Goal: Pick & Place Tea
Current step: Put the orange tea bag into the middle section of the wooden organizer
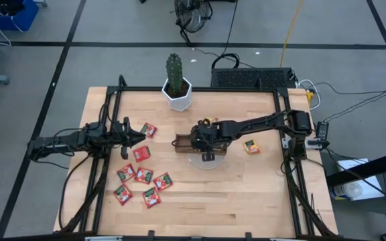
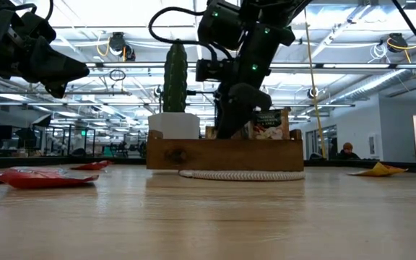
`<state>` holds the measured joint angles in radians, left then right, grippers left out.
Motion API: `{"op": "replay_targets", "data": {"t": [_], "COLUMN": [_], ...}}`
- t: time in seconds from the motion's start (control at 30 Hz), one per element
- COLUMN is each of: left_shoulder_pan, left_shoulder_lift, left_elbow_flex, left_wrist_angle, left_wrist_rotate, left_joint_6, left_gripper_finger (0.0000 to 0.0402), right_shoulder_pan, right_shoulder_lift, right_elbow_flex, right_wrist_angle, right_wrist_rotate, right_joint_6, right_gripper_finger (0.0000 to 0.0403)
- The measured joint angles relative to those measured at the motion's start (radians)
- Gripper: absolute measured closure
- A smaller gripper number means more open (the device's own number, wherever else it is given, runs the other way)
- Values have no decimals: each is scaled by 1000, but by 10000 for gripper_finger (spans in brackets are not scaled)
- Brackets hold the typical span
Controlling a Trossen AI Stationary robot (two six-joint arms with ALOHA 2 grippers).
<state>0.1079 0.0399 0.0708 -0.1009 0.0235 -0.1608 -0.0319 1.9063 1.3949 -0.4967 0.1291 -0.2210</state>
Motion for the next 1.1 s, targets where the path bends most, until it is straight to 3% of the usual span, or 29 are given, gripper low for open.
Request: {"op": "replay_targets", "data": {"t": [0.27,0.6,1.1], "left_shoulder_pan": [0,0,0], "left_shoulder_lift": [0,0,0], "left_elbow_flex": [0,0,0], "left_wrist_angle": [0,0,0], "left_wrist_rotate": [0,0,0], "left_joint_6": [0,0,0], "left_gripper_finger": [344,344,344], "right_shoulder_pan": [15,77,48], "right_shoulder_lift": [-3,-38,-28], "right_elbow_flex": [0,7,8], "right_wrist_angle": [8,11,44], "right_wrist_rotate": [7,281,290], "right_joint_6": [-41,-114,-142], "right_gripper_finger": [394,401,400]}}
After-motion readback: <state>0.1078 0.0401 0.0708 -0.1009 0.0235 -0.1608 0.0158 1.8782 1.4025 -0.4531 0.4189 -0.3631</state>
